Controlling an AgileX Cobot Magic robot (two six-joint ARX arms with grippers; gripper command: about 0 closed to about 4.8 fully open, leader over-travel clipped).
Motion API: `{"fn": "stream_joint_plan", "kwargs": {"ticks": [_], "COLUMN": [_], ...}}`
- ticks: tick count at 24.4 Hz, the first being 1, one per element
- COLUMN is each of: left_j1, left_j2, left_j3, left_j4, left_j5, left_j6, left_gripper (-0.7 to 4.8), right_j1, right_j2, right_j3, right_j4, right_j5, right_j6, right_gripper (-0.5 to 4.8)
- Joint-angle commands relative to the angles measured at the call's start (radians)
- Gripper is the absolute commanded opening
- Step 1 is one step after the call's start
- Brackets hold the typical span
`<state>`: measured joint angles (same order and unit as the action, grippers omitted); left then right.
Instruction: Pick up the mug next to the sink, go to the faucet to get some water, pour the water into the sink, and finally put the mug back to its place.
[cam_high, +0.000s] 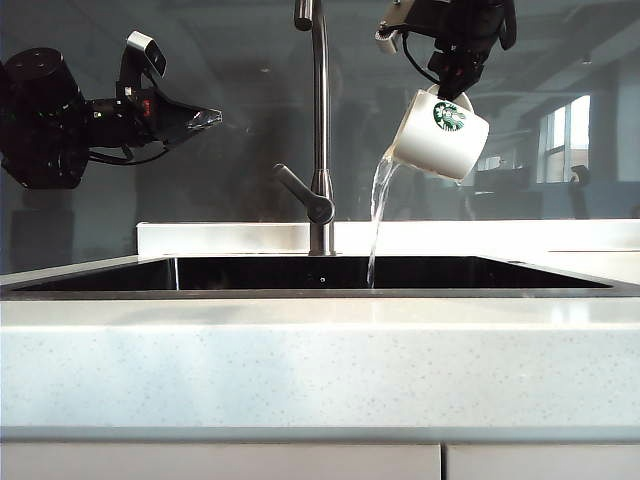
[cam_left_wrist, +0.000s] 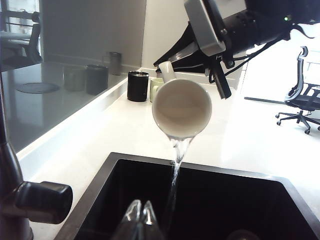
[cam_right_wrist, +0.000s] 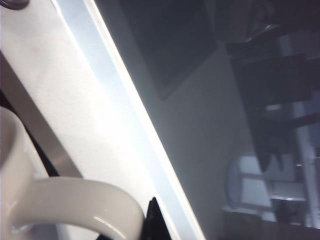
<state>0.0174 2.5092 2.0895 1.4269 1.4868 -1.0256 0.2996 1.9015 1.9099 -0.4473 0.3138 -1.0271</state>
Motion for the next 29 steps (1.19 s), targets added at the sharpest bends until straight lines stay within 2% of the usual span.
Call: {"fn": "stream_joint_plan", "kwargs": {"ticks": [1, 6, 15, 21, 29], "left_j1": [-0.004, -0.006, -0.006, -0.006, -0.006], "left_j2": [-0.005, -0.005, -0.005, -0.005, -0.005], "left_j3": [0.003, 0.003, 0.003, 0.003, 0.003], "left_j4": [0.044, 0.044, 0.044, 0.044, 0.044], "left_j5": [-0.008, -0.008, -0.006, -0.006, -0.006], "left_j6": [-0.003, -0.004, -0.011, -0.012, -0.017], "left_gripper": [-0.05, -0.05, -0.04, -0.04, -0.04], "right_j1": [0.014, 0.061, 0.101, 0.119, 0.124], "right_j2": [-0.024, -0.023, -0.024, -0.024, -0.026], "right_j3": [0.014, 0.014, 0.014, 0.016, 0.016], "right_j4": [0.097, 0.116, 0.138, 0.138, 0.139], "right_j5": [0.029, 0.095, 0.142, 0.164, 0.164], "right_j6": [-0.071, -0.211, -0.365, -0.446, -0.471], "right_gripper": [-0.08, -0.09, -0.08, -0.08, -0.08]}}
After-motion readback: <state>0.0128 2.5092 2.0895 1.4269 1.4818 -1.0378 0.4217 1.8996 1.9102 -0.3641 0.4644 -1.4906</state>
